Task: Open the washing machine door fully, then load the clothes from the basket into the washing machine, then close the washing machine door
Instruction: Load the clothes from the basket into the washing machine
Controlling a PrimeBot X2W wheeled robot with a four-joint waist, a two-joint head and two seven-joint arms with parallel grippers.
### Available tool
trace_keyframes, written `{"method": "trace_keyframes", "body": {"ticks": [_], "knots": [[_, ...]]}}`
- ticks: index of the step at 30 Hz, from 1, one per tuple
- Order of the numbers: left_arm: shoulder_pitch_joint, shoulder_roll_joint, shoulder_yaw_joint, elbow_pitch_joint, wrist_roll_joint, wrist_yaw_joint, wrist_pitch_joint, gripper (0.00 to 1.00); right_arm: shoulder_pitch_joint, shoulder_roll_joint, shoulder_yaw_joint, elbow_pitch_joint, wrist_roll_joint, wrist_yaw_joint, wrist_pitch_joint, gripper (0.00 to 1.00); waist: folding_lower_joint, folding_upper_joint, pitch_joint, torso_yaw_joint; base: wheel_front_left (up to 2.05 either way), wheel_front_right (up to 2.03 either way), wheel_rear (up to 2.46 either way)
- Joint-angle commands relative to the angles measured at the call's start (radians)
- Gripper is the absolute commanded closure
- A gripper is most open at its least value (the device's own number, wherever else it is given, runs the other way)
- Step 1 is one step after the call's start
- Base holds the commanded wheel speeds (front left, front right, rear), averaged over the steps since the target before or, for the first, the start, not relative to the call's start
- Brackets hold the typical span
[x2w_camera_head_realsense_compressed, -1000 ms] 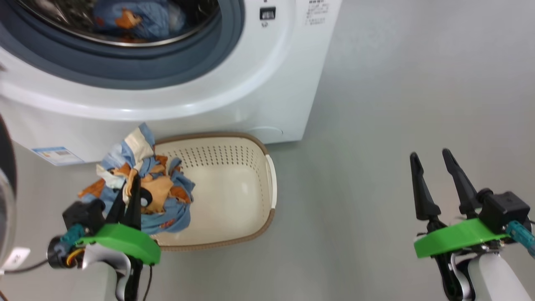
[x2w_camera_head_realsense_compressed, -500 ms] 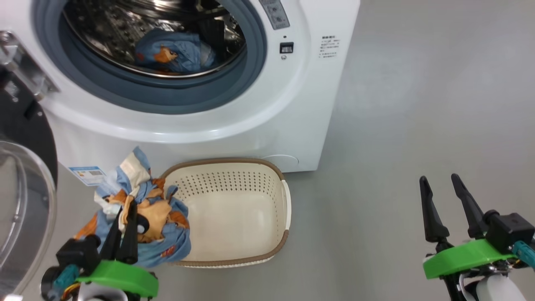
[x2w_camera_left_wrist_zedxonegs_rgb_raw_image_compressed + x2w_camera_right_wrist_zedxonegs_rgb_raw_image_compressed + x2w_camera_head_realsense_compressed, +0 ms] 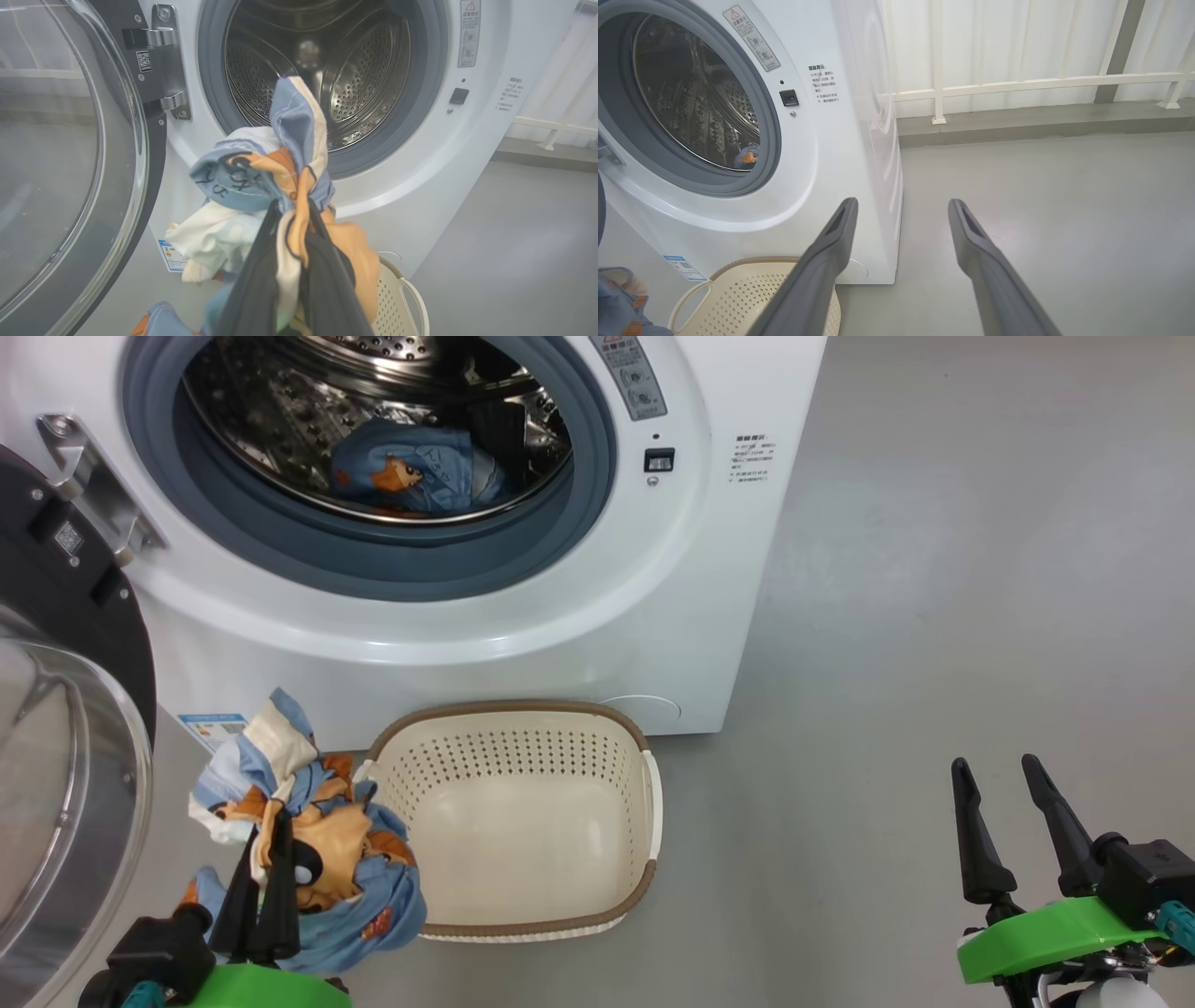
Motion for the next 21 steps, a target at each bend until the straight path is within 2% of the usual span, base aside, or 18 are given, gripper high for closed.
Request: {"method": "trace_keyframes", "body": {"ticks": [1, 12, 21], "knots": [[-0.002, 0.005, 0.036, -0.037, 0.010, -0.002, -0.011, 1.00, -0.001, -0.017, 0.022, -0.028, -0.001, 0.007, -0.008, 0.00, 0.0000, 0.0000, 0.004, -0.001, 0.00, 0.00, 0.00], [-0.082, -0.003, 0.042, -0.049, 0.003, -0.002, -0.011, 1.00, -0.039, -0.008, 0.023, -0.041, 0.000, 0.007, -0.008, 0.00, 0.0000, 0.0000, 0.081, -0.019, 0.00, 0.00, 0.00], [-0.235, 0.025, 0.040, -0.025, 0.014, -0.002, -0.011, 1.00, -0.085, 0.008, 0.021, -0.049, 0.000, 0.007, -0.008, 0.00, 0.0000, 0.0000, 0.168, -0.044, 0.00, 0.00, 0.00]]}}
